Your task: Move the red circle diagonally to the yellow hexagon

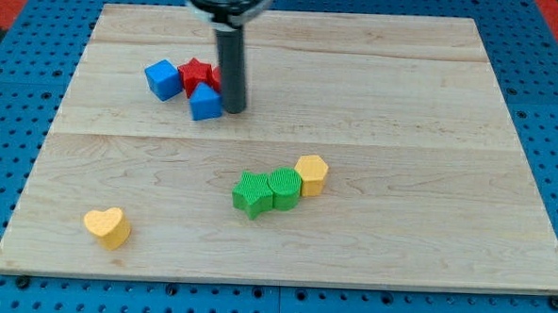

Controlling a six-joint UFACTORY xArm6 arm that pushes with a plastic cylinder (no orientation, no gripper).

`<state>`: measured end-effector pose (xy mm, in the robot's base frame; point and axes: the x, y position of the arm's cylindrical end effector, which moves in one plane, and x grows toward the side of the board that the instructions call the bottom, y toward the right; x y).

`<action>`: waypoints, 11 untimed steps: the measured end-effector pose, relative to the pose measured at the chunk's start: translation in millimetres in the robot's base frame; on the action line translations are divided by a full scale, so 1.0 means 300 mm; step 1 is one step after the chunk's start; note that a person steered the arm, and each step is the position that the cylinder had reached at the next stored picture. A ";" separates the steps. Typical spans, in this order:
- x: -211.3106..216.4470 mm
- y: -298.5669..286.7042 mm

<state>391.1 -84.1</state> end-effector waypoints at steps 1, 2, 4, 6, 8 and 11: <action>-0.031 -0.054; -0.080 -0.088; -0.225 -0.056; -0.136 0.176; -0.084 0.218; -0.006 -0.057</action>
